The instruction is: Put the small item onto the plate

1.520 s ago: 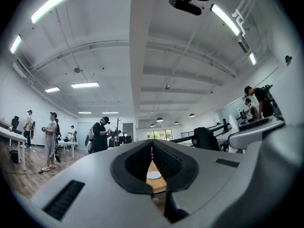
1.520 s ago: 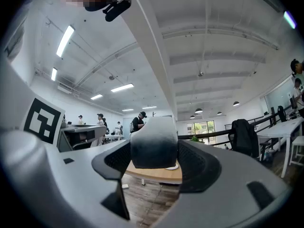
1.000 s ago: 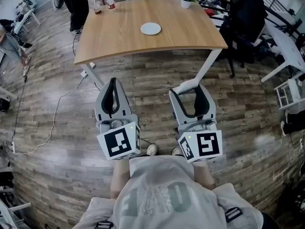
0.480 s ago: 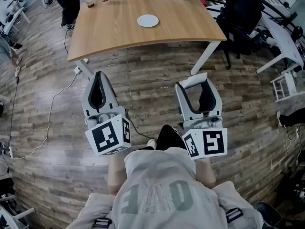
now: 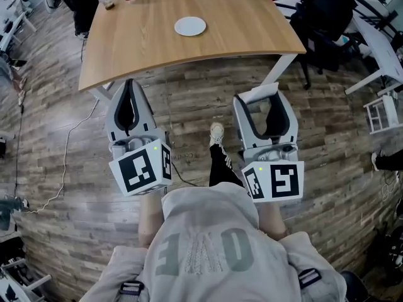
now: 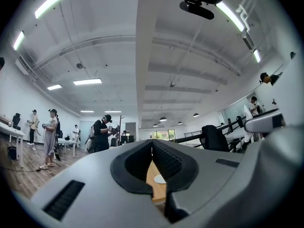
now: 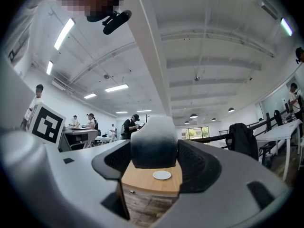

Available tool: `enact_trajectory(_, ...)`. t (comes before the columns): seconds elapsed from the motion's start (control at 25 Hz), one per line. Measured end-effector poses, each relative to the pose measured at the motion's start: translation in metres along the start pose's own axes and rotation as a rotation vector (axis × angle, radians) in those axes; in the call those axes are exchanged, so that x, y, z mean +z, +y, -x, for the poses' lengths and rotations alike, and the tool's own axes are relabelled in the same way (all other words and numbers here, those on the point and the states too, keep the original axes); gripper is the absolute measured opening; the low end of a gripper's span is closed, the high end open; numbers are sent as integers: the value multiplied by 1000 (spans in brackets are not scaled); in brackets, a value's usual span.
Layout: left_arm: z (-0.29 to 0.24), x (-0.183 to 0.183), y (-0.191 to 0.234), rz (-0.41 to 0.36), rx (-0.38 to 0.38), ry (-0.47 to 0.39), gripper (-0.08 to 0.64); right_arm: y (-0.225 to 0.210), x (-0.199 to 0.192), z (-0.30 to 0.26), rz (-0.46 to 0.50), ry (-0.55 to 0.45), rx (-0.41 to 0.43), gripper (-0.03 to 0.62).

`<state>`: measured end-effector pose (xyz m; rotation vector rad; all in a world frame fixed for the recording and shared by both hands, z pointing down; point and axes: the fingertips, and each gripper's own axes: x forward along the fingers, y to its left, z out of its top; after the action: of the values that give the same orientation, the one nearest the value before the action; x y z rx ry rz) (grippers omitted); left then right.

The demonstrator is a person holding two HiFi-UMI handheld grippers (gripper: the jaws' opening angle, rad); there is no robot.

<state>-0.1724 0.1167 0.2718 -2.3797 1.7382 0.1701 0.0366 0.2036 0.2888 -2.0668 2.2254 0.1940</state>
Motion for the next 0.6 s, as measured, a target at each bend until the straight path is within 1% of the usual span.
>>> enact_trajectory(0.08, -28, -4, -11, -20, -4, -2, 9, -20, -8, -28, -10, 0, 5, 311)
enact_trajectory(0.2, -77, -9, -20, -34, 19, -8, 9, -50, -17, -81, -11, -3, 34, 311)
enact_trajectory(0.36, -161, -23, -24, -36, 38, 33, 9, -88, -35, -173, -14, 49, 82, 310)
enact_trajectory(0.44, -197, -25, -19, -29, 64, 37, 9, -102, -42, -212, -28, 73, 101, 310)
enact_trajectory(0.6, -267, -28, -12, -42, 118, 21, 9, -127, -45, -282, -38, 80, 135, 311)
